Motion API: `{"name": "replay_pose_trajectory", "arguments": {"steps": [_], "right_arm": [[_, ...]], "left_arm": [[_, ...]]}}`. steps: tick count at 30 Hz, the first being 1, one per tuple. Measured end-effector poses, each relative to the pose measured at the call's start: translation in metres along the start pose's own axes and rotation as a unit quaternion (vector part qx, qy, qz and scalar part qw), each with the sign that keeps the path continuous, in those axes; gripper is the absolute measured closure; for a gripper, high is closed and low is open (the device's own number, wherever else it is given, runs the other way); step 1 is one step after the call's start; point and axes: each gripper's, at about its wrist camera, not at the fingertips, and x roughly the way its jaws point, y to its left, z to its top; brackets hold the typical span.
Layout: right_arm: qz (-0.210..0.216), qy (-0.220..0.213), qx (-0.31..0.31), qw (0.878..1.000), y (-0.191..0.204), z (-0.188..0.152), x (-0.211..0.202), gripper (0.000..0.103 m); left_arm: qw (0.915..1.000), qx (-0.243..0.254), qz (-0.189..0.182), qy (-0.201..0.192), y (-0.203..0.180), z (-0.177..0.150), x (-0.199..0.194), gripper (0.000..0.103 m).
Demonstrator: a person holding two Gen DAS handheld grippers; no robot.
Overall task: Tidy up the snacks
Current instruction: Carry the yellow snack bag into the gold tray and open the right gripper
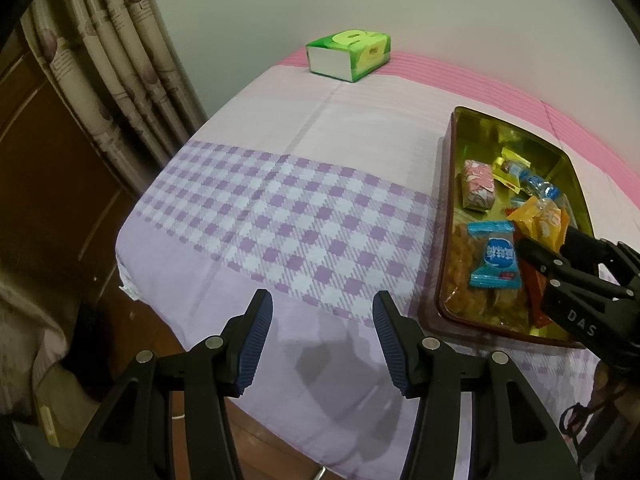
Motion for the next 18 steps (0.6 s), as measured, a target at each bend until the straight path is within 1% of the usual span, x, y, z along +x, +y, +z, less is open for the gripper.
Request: {"name": "replay_pose_trajectory", "arguments": {"steps": [5,6,8,10,11,14,16,18], "right_arm": [[0.005,-0.007,0.015,1.0,-0.002,-0.002,-0.019,0.033],[0.005,-0.008,0.015,1.0,-0.002,-0.002,-0.022,0.026],[0.002,-0.011,0.023,1.0,-0.004,-0.003,-0.032,0.018],[0.005,-0.015,0.029,0.999,-0.005,-0.005,-0.041,0.014],[0.006,-0.015,0.033,0.999,-0.005,-0.007,-0.046,0.01],[0.007,-0.014,0.039,0.999,-0.007,-0.014,-0.056,0.008],[0.007,-0.007,0.048,0.999,-0.008,-0.02,-0.061,0.004],[0.007,-0.002,0.056,0.998,-0.009,-0.027,-0.063,0.003]], "left_arm": [[0.9999,0.011,0.002,-0.005,-0.005,-0.002,-0.003,0.049],[0.9999,0.015,0.004,-0.007,-0.007,-0.002,-0.004,0.049],[0.9997,0.022,0.005,-0.011,-0.01,-0.002,-0.006,0.049],[0.9994,0.03,0.008,-0.016,-0.013,-0.003,-0.009,0.049],[0.9992,0.034,0.009,-0.017,-0.015,-0.004,-0.01,0.049],[0.9985,0.047,0.014,-0.025,-0.02,-0.005,-0.014,0.049],[0.998,0.053,0.016,-0.029,-0.023,-0.006,-0.016,0.049],[0.9975,0.061,0.017,-0.032,-0.026,-0.007,-0.017,0.049]]}}
